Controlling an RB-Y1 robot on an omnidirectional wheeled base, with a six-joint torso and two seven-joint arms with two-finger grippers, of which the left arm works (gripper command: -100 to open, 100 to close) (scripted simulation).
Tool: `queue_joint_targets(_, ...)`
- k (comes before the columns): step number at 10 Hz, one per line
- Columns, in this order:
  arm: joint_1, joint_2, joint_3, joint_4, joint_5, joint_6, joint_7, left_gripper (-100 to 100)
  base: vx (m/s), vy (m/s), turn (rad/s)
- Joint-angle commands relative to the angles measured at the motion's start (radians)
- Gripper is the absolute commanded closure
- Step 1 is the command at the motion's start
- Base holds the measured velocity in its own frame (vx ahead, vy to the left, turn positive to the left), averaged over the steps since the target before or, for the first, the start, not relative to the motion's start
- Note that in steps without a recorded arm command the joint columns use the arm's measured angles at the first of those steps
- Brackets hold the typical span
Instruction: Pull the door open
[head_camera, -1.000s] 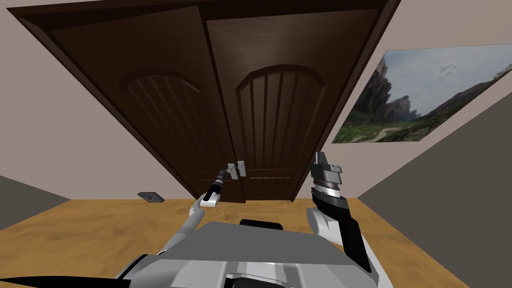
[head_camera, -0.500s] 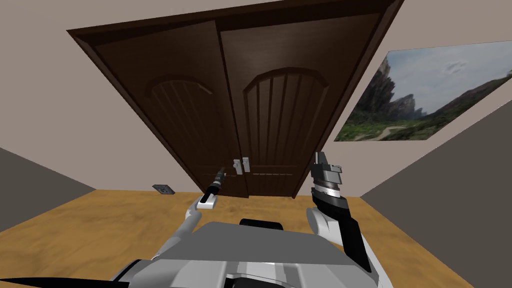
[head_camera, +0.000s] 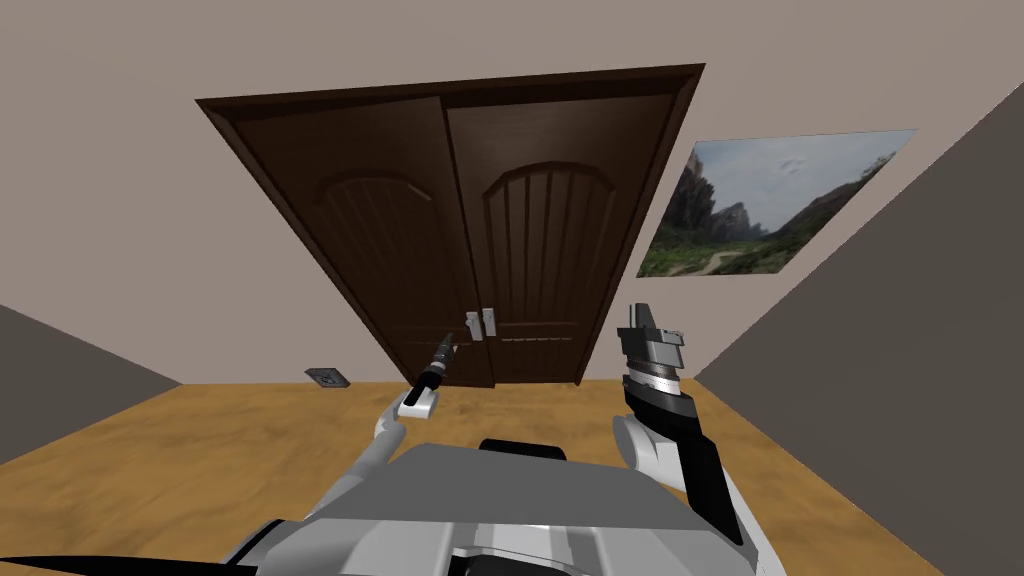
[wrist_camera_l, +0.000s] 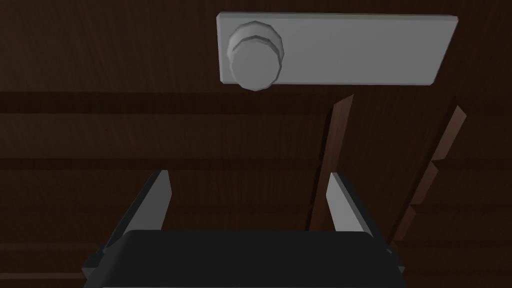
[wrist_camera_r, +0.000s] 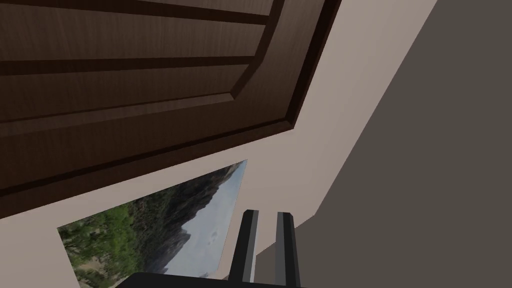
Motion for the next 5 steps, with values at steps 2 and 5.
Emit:
queue_joint_targets(2, 0.018, 0.019, 0.044, 0.033, 0.006, 0.008, -0.007, -100, -0.017, 0.084, 0.201)
queue_joint_targets(5, 0.014, 0.02, 0.065, 0.051, 0.007, 0.012, -0.015, -100, 0.129, 0.066, 0.023)
